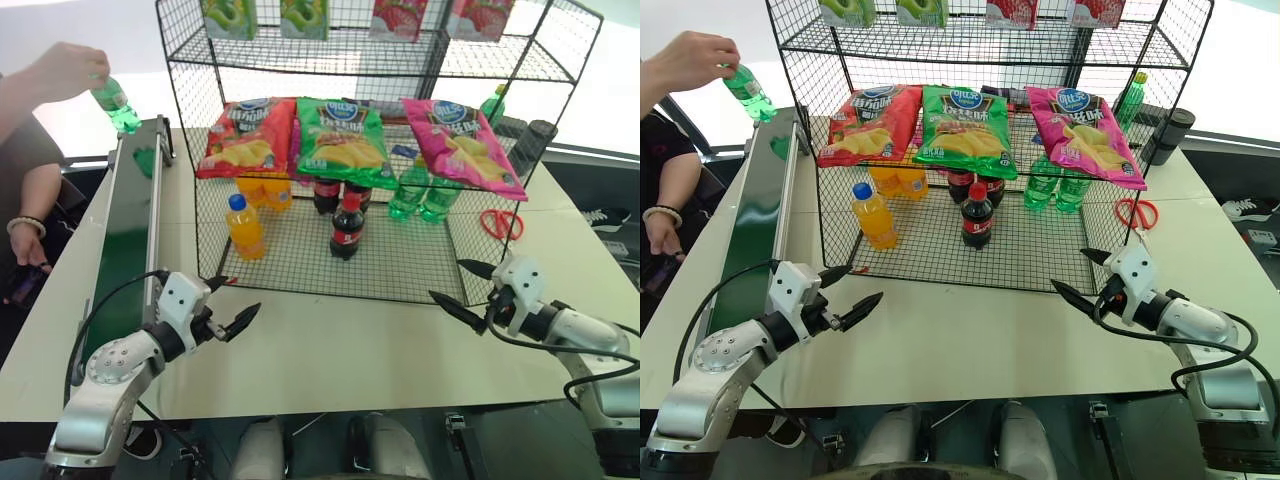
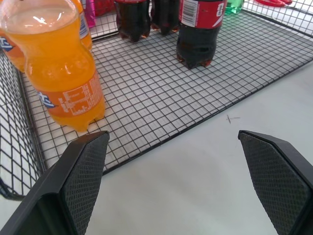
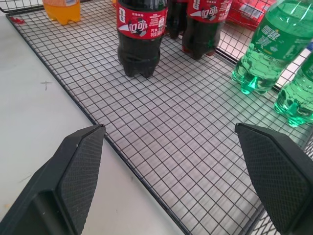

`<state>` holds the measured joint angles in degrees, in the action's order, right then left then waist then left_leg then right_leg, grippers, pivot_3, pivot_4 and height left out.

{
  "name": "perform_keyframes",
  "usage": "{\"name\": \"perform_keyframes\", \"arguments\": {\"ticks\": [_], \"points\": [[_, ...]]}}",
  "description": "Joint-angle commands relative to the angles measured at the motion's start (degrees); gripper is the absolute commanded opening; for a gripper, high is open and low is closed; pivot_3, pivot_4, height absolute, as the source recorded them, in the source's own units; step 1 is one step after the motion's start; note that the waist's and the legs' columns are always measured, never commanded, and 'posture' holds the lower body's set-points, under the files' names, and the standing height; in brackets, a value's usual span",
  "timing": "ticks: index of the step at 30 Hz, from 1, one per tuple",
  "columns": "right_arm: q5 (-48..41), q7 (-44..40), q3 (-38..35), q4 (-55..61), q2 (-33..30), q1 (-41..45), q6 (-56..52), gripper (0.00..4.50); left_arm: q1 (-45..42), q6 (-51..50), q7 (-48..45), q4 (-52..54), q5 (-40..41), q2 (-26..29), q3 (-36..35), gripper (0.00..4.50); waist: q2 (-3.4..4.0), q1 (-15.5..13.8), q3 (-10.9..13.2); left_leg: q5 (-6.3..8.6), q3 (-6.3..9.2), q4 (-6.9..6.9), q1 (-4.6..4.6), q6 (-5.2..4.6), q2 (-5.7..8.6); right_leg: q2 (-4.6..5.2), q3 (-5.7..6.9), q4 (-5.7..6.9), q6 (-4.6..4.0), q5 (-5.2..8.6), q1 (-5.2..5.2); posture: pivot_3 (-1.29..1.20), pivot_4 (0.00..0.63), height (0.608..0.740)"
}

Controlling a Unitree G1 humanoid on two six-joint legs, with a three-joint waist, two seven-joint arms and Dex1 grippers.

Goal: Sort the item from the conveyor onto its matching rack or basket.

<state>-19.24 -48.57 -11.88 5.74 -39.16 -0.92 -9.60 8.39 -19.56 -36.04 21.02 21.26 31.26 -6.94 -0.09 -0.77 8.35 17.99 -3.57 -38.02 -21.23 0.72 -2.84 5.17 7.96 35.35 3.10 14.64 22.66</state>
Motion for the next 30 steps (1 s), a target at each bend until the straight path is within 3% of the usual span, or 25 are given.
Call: {"name": "perform_keyframes", "arguments": {"ticks": [1,24,30], "points": [[-0.5,-0.1,-0.4,0.9,-0.1,1.5,0.3,4.42,0.3,0.4,0.6,2.5,0.7,0.0,-2.1,4.5,0.0,0.0,0.0,0.0,0.0,0.0,0.0,0.0,0.0,0.0,0.0,0.0,0.0,0.0,0.0,0.0,0.15,0.736],[-0.7,0.4,1.3,2.6,0.2,3.0,-1.4,4.42,0.8,0.2,2.9,4.0,2.9,-1.0,-4.7,4.5,-0.01,0.0,0.0,0.0,0.0,-0.01,0.01,0.0,0.0,0.0,0.0,0.01,0.0,0.0,-0.01,0.0,0.15,0.736],[-0.8,0.0,2.8,2.7,0.6,4.3,-1.8,4.42,1.9,-0.3,8.4,6.9,8.4,-4.9,-13.5,4.5,0.0,0.0,0.0,0.0,0.0,-0.01,0.02,0.0,-0.02,0.01,-0.02,0.02,0.0,0.0,-0.01,0.0,0.15,0.736]]}}
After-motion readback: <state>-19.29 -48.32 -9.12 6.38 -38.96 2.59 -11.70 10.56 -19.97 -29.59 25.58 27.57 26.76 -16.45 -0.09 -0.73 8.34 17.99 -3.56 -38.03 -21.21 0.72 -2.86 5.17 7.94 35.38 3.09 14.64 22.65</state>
